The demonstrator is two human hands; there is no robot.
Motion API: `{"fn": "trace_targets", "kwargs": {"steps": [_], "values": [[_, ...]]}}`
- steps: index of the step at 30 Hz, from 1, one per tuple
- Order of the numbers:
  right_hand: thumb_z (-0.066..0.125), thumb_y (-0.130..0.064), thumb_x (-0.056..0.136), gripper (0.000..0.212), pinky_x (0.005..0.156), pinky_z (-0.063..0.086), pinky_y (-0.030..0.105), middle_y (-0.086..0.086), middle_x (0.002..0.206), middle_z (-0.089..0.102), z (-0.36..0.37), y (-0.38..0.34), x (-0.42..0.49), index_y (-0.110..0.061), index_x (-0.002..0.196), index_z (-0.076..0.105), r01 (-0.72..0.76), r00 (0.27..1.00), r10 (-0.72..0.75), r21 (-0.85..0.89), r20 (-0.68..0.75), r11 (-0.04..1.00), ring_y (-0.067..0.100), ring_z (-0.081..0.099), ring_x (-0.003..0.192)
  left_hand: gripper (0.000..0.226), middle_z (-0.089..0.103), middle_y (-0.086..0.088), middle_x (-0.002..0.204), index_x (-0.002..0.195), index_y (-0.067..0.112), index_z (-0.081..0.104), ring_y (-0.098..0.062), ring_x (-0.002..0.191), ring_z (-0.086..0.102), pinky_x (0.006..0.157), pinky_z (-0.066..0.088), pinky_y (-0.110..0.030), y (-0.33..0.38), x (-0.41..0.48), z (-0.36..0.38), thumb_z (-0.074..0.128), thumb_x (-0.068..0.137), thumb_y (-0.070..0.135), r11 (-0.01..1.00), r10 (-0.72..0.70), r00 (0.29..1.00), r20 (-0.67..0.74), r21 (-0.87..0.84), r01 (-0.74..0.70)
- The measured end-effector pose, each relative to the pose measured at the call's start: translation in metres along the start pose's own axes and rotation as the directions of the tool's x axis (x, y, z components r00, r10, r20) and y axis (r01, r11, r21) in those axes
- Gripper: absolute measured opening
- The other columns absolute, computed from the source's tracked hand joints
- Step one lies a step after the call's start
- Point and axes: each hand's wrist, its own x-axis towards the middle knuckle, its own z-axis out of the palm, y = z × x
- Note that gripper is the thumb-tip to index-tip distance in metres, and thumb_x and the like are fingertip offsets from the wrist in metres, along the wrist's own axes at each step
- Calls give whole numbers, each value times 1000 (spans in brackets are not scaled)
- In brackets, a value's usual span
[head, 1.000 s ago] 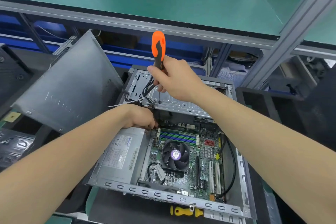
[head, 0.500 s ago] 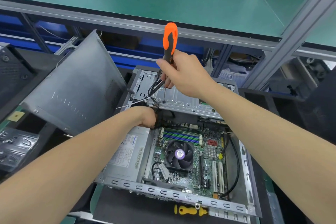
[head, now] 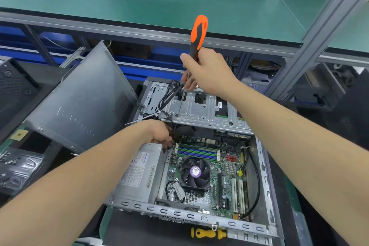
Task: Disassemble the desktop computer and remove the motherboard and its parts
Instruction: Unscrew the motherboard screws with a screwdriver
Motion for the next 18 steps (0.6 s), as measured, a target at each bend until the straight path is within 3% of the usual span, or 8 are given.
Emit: {"fn": "trace_targets", "kwargs": {"steps": [3,6,7,9,12,14,16,18], "values": [[46,-35,107,37,56,62,31,3,67,75,-1,3,3,0,98,55,-16,1000,15,11,12,1000,20,73,55,36,60,-23,141,139,-13,49,-25,107,68,80,59,-27,-1,0,1,51,106,1,990,2,1000,19,-140,1],[46,-34,107,37,55,61,29,2,66,75,-2,4,6,0,99,56,-37,999,36,26,29,999,21,74,55,6,68,-12,108,107,1,62,-21,106,67,96,59,-32,0,-1,-1,57,104,3,995,19,999,35,-100,-15],[46,-34,107,37,55,60,28,2,66,75,-2,4,7,1,99,57,-42,999,41,30,33,999,21,74,55,10,65,-9,97,96,6,60,-21,98,66,94,57,-31,1,-1,-1,55,105,4,996,18,999,51,-90,-14],[46,-34,107,38,55,60,27,4,67,75,-3,4,8,2,100,57,-50,998,49,40,37,998,22,74,56,27,49,-8,80,87,8,53,-17,76,52,73,47,-25,1,-2,0,40,111,5,998,-4,989,145,-62,13],[46,-34,107,38,57,61,30,7,71,76,-6,4,9,2,101,59,-62,998,60,66,33,996,23,74,57,41,36,-4,62,74,10,42,-12,54,34,55,28,-21,2,-5,2,29,112,4,988,-11,976,218,155,-23],[46,-34,107,37,57,61,31,8,73,76,-9,4,9,1,101,59,-68,997,66,82,29,994,23,74,58,37,45,-9,48,75,1,48,-21,46,44,52,32,-20,4,-7,0,33,109,1,963,-2,981,194,266,-51],[46,-34,107,36,58,62,32,8,74,76,-10,4,7,0,101,59,-66,998,64,85,20,994,23,74,58,28,67,-33,77,99,-18,61,-46,73,65,66,51,-26,5,-6,1,42,107,2,957,13,993,117,287,-46],[47,-34,107,36,58,63,32,7,73,75,-10,4,3,0,102,58,-43,999,43,77,0,996,22,74,58,27,74,-27,110,113,-13,66,-36,93,73,91,57,-35,6,-7,3,46,106,3,962,18,1000,20,273,-23]]}}
